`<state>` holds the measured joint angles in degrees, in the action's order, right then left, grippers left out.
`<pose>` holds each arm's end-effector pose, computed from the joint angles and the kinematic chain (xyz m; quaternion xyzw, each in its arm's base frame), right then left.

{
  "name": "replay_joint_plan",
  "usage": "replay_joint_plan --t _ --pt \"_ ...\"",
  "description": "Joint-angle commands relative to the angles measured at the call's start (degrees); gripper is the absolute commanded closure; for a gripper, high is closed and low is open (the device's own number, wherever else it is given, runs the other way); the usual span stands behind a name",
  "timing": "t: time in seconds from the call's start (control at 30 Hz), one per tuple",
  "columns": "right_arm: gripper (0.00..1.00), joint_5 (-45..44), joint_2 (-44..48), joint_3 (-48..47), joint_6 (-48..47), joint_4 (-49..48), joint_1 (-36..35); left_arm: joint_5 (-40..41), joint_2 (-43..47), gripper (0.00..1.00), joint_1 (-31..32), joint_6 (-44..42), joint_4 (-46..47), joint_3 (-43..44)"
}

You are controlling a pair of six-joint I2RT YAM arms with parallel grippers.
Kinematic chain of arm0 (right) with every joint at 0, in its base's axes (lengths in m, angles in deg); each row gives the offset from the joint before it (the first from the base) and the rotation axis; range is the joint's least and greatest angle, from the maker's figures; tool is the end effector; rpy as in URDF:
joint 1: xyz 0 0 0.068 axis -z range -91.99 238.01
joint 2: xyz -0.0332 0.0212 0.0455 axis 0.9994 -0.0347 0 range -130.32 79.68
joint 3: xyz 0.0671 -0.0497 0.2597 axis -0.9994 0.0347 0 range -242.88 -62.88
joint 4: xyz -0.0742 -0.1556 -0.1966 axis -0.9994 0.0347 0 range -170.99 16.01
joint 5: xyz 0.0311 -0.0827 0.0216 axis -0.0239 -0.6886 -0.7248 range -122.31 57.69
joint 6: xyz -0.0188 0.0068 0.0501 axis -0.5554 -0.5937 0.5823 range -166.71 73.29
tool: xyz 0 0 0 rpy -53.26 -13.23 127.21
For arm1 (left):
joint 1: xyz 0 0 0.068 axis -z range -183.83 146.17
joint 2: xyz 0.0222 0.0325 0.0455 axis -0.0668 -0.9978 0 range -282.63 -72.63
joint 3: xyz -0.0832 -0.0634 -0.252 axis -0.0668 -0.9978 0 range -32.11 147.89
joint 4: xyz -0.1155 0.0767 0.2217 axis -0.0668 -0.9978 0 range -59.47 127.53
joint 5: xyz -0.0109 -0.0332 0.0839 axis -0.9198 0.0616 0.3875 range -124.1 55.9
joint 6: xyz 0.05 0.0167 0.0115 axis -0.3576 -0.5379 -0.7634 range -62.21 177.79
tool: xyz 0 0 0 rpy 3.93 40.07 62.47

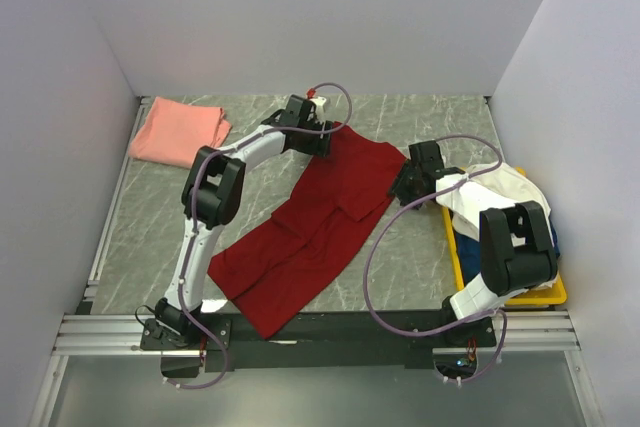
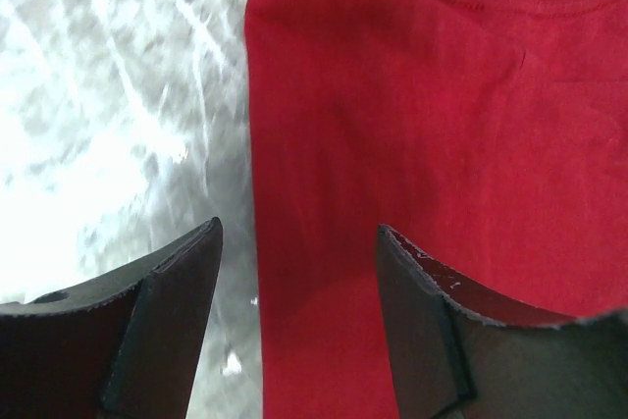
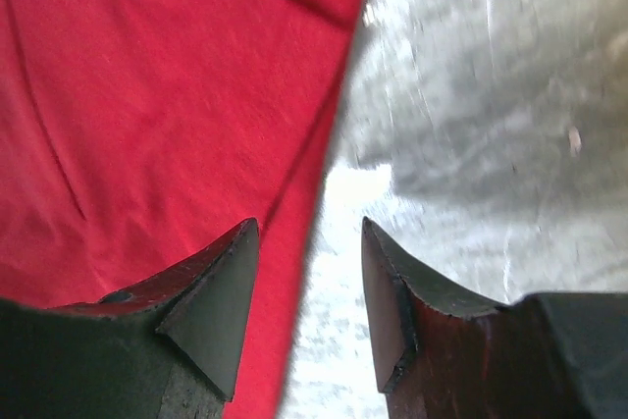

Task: Fold and stack the t-shirts
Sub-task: Fold the tshirt

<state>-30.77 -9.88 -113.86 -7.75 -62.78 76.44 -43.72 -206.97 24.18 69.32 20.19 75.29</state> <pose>0.3005 0.0625 0.1799 0.2232 0.9319 0.1336 0.2529 0.4636 -0.2533 0.1686 0.1639 0.9041 -0.2037 0.3381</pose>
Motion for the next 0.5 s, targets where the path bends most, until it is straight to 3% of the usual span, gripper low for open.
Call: replay_joint_plan --t 0.0,0.23,0.33,0.47 --pt "0.47 -0.93 -3.16 -1.75 1.73 -4.51 1.37 -4.79 -2.32 0.31 0.29 -2.74 -1.02 6.15" --pt "0.51 0.39 -10.98 -7.54 1.82 -2.93 3.57 -4.43 -7.68 0.41 0.2 -2.74 -2.17 10.81" --pt "0.55 2.15 -14.75 -11.15 1.47 -1.87 3.93 -3.91 -9.09 0.58 0.12 -2.3 -2.78 13.1" --pt "0.6 3.55 -19.67 -20.0 0.07 1.37 3.84 0.38 -9.45 0.87 -0.41 -0.03 -1.47 14.15"
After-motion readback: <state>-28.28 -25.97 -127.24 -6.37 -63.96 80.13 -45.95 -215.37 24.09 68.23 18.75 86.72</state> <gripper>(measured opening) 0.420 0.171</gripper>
